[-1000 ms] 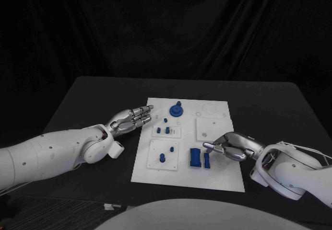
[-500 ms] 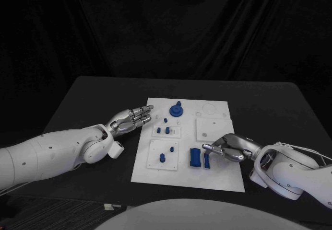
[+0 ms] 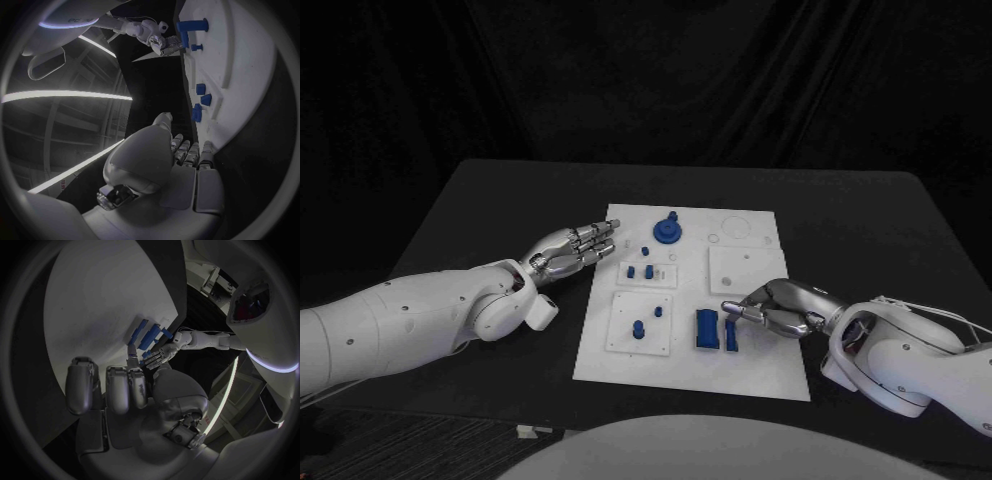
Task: Assemble the parts on the task board
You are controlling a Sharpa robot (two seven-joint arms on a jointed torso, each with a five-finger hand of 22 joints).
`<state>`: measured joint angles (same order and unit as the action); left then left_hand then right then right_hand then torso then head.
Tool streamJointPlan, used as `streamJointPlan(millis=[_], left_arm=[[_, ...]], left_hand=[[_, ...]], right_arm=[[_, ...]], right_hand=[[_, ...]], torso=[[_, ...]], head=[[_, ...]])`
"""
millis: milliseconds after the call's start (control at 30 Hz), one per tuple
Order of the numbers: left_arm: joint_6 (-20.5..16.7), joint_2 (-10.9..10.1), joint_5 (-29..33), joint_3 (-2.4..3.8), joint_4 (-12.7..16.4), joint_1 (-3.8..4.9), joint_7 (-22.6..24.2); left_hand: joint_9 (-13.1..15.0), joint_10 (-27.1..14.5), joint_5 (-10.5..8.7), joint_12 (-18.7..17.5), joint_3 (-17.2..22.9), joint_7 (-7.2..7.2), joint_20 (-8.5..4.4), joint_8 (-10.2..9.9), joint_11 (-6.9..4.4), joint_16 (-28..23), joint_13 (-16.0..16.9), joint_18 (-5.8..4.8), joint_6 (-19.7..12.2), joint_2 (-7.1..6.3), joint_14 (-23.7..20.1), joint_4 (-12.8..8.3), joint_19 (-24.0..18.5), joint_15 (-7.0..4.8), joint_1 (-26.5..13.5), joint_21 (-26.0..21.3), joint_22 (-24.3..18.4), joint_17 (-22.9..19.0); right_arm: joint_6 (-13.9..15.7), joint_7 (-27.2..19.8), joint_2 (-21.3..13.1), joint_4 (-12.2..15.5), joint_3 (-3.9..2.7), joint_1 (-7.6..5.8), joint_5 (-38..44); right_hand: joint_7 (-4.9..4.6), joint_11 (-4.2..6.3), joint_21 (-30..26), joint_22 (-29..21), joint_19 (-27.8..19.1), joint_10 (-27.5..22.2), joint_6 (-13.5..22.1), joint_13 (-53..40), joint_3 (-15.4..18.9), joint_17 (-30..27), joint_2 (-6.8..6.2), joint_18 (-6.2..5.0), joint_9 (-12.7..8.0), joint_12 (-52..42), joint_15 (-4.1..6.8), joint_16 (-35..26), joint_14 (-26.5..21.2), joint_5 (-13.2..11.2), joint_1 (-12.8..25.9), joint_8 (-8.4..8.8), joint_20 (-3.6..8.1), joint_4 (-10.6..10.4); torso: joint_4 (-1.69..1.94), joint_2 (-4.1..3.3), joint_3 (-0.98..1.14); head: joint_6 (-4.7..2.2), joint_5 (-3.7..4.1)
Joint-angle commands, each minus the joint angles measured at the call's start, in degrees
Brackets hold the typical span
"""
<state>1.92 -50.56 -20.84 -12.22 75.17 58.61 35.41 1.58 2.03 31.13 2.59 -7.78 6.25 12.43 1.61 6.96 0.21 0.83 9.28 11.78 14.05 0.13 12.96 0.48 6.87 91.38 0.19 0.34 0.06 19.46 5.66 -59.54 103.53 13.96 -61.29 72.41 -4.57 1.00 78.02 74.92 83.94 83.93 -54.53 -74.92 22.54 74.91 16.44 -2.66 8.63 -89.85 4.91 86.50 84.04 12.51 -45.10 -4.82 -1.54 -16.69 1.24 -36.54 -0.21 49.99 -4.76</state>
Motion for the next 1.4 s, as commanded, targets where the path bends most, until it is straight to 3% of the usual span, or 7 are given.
streamJointPlan(millis=[33, 500, 700, 967, 1133, 1167, 1400], left_arm=[[0.3, 0.0, 0.0, -0.15, 0.0, -0.33, -0.5], [-5.2, -3.0, 0.0, -0.12, 4.6, -0.24, 4.3], [-8.0, -3.2, 0.0, -0.11, 5.5, -0.15, 7.3], [-9.6, -2.5, 0.0, -0.11, 5.3, -0.13, 9.0], [-10.0, -2.2, 0.0, -0.11, 5.3, -0.13, 9.2], [-8.4, -2.4, 0.0, -0.13, 5.2, -0.2, 3.1], [-11.6, -1.7, 1.8, 0.94, 6.0, -0.05, 2.3]], left_hand=[[0.1, 0.1, -0.06, 0.3, 0.4, -0.42, 0.52, 0.1, 0.2, -0.2, 0.1, 0.63, 0.1, -0.17, -0.1, 0.0, 0.0, 0.24, 0.4, 0.3, 0.0, -0.1], [0.3, 0.7, -0.76, 1.0, -0.3, -0.27, -0.52, 0.5, -1.37, -0.2, 0.2, 0.97, 2.5, -1.08, -0.1, 1.8, 0.0, -1.37, -1.0, 0.3, 0.0, -0.1], [0.4, 0.8, -0.38, 1.1, -0.3, -1.03, -2.01, 0.7, -3.21, -0.2, 0.2, 1.12, 4.0, -1.64, -0.1, 2.6, -0.1, -3.16, -0.8, 0.2, -0.1, -0.1], [0.4, 0.1, -1.45, 0.6, -1.2, -2.39, -4.24, 0.5, -5.03, -0.2, 0.1, 1.06, 4.6, -1.8, -0.1, 3.8, -0.4, -5.31, -2.0, -0.1, -0.3, -0.1], [0.1, -0.2, -3.0, -0.2, -3.1, -5.59, -4.72, 0.0, -8.66, -0.2, -0.1, 1.01, 1.7, -1.2, -0.1, 3.9, -0.4, -5.93, -4.8, -0.1, -0.3, -0.1], [-1.6, -2.0, -11.34, -2.6, 0.4, -6.25, -6.86, -1.6, -6.96, -0.2, -0.8, -2.78, -2.1, -5.07, -0.1, -1.2, -0.5, -6.87, -30.5, -0.2, -0.3, -0.1], [-1.6, -2.0, -15.65, -2.6, 1.9, -6.25, -8.03, -1.6, -6.96, -0.2, -0.8, -3.19, -4.4, -6.96, -0.1, -3.6, -0.5, -6.87, -43.8, -0.2, -0.3, -0.1]], right_arm=[[1.6, 1.2, -0.2, 0.0, 0.26, 0.43, 2.5], [21.6, -23.0, -3.2, 0.2, 0.23, -4.43, -28.4], [27.3, -34.6, -2.8, -2.9, 0.24, -5.97, -43.2], [25.6, -41.3, -2.0, -6.1, 0.25, -3.68, -48.1], [24.7, -43.0, -1.5, -7.2, 0.25, -2.9, -49.0], [24.2, -38.6, -1.6, -7.0, 0.32, -3.11, -45.6], [24.3, -38.2, 0.4, -7.8, -1.42, -2.6, -48.8]], right_hand=[[0.03, -0.08, -0.3, 11.1, 0.6, 6.1, 0.5, -15.1, 0.3, 4.2, -0.08, -0.33, -0.5, -0.1, -0.22, -0.3, 3.9, -0.5, -0.5, 0.43, -0.2, 0.0], [0.42, -0.68, -5.5, 9.5, -1.7, 4.9, -8.4, -13.1, 3.7, -5.3, -2.34, -1.38, 0.5, 1.8, -0.94, -4.9, 1.8, -1.6, -2.6, -2.87, -0.97, 0.0], [-0.23, -1.42, -38.5, -3.1, -16.0, -7.1, -8.8, 4.4, 3.7, -32.7, -2.66, -6.69, 0.4, 21.7, -1.64, -25.7, -6.8, -0.2, -3.7, -2.39, -1.72, -0.2], [-1.27, -14.06, -74.6, -31.5, -37.8, -42.9, 0.3, 49.8, 1.6, -64.5, -4.49, -5.05, -3.8, 72.6, -15.58, -72.6, -36.1, 1.2, -9.6, 0.73, -12.2, -0.2], [-1.16, -12.84, -74.6, -43.4, -41.8, -45.2, 1.4, 62.5, 0.3, -71.1, -5.11, -7.6, -4.8, 74.0, -14.82, -79.7, -37.6, 1.8, -10.0, 1.01, -14.33, 0.0], [4.57, -9.39, -78.0, -51.9, -53.8, -56.5, 17.2, 65.3, -6.5, -74.9, -8.41, -4.25, -8.6, 78.8, -11.9, -81.1, -51.2, -2.7, 6.8, 4.82, -9.5, 5.0], [4.57, -1.0, -78.0, -68.5, -75.6, -76.3, 44.2, 74.9, -18.1, -74.9, -16.44, 2.66, -8.6, 89.9, -4.91, -86.5, -74.9, -12.5, 34.1, 4.82, 1.54, 16.7]], torso=[[-0.05, -0.03, 0.01], [0.04, 0.34, 0.06], [0.14, 1.64, 0.13], [-0.29, 2.9, 0.41], [-0.3, 3.18, 0.55], [-0.25, 2.8, 0.4], [-0.35, 3.07, 0.38]], head=[[0.01, -0.07], [0.01, 0.91], [0.01, 1.43], [0.01, 1.07], [0.01, 1.61], [-0.01, 1.39], [-1.64, 1.74]])
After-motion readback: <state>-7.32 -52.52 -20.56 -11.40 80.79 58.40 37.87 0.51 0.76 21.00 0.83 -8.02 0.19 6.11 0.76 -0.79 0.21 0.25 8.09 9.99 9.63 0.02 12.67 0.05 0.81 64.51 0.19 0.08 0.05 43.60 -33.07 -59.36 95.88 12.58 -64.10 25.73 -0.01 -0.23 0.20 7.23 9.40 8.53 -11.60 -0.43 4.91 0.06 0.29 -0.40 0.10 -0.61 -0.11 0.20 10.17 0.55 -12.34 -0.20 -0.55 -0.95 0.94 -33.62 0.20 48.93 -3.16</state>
